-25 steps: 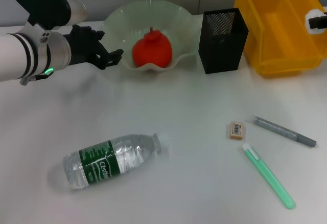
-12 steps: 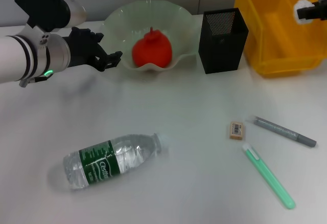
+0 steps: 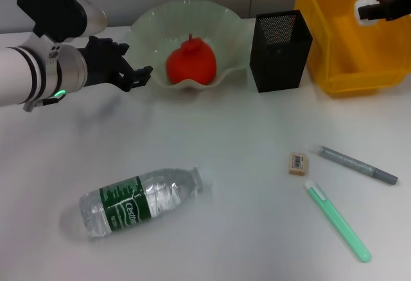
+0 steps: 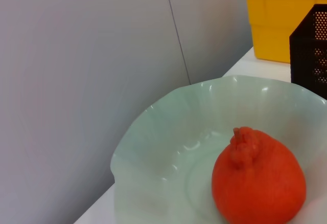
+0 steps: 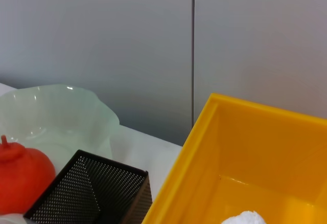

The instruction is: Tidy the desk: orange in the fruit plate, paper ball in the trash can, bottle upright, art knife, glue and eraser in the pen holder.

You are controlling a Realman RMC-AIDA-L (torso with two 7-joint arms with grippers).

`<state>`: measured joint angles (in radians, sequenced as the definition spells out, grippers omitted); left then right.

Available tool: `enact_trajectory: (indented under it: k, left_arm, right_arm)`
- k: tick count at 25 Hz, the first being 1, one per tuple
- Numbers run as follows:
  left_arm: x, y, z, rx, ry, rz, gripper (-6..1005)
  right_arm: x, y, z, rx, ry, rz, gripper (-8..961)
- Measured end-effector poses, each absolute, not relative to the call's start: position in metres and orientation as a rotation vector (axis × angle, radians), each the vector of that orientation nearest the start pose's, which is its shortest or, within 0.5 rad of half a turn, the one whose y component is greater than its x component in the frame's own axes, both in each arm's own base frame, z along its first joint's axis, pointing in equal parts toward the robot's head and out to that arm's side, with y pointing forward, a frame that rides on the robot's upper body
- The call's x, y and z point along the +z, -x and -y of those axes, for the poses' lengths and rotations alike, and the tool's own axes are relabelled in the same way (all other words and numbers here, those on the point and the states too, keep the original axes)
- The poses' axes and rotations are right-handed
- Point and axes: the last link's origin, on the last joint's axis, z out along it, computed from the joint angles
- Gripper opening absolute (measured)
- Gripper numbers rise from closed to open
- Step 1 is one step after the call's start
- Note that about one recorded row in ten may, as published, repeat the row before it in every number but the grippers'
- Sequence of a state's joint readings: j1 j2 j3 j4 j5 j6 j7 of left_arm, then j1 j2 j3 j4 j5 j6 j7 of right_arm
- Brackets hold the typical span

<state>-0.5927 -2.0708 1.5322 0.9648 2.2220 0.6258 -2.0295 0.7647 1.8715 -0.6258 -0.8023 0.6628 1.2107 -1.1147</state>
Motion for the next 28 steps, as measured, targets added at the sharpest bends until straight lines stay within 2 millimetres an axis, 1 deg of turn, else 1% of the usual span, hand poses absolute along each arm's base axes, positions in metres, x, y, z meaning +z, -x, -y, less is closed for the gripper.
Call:
enact_trajectory:
  k: [8,19,26,28]
  left_arm:
    - [-0.0424,0.1944,-0.4222,0.003,2.398,0.365,563]
    - [-0.0430,0.1942,-0.4216,0.002,2.404,0.367,561]
    - [-0.0432,0.1942,-0.4214,0.003,2.406,0.367,559]
    - [-0.0438,0.1940,-0.4211,0.002,2.408,0.368,559]
  right_arm:
    - [0.1270,-0.2719,-0.4443,0.094,2.240,-0.981,405]
    - [0.1328,-0.2736,-0.4450,0.101,2.208,-0.988,429]
    - [0.1347,-0.2731,-0.4451,0.097,2.203,-0.980,569]
    - [0.1353,-0.2721,-0.4450,0.094,2.202,-0.973,567]
